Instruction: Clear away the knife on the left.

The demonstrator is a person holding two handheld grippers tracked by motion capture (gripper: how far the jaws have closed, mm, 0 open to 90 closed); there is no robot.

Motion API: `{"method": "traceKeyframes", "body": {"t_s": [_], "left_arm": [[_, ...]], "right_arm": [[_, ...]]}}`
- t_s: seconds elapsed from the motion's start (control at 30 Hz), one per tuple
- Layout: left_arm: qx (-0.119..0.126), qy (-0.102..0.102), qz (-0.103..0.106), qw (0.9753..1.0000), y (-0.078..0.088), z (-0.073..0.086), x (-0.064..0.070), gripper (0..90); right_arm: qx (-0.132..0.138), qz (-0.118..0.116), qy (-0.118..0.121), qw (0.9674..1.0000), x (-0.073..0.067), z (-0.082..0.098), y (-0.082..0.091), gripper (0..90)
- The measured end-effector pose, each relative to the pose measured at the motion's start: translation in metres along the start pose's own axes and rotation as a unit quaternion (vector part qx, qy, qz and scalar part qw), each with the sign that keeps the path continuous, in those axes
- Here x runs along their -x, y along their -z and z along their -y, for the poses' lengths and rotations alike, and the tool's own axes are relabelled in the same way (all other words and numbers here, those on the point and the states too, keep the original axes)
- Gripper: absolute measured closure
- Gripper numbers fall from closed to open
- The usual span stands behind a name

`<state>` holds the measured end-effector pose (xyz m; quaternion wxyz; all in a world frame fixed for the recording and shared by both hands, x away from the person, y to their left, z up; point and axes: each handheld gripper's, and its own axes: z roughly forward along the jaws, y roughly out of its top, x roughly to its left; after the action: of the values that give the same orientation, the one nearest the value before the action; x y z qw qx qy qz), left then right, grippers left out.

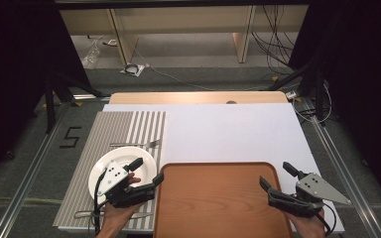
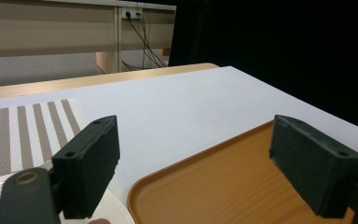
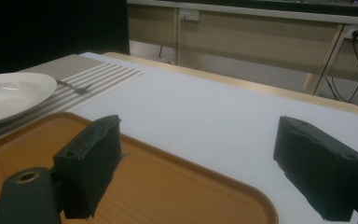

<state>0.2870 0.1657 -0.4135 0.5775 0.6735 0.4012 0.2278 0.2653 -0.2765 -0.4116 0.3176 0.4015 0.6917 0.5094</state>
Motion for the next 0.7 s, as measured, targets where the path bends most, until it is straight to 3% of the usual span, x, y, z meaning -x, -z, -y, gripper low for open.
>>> {"method": "traceKeyframes", "body": {"t_s": [0.37, 0.7], "left_arm": [[-0.019, -0.022, -0.013, 0.9995, 0.000, -0.001, 0.003, 16.0], [-0.036, -0.015, -0.013, 0.9992, 0.006, -0.010, -0.003, 16.0]], "right_arm": [[0.003, -0.002, 0.003, 1.0000, -0.002, 0.000, 0.000, 16.3], [0.004, -0.004, 0.006, 1.0000, -0.002, -0.001, 0.002, 16.5]]}}
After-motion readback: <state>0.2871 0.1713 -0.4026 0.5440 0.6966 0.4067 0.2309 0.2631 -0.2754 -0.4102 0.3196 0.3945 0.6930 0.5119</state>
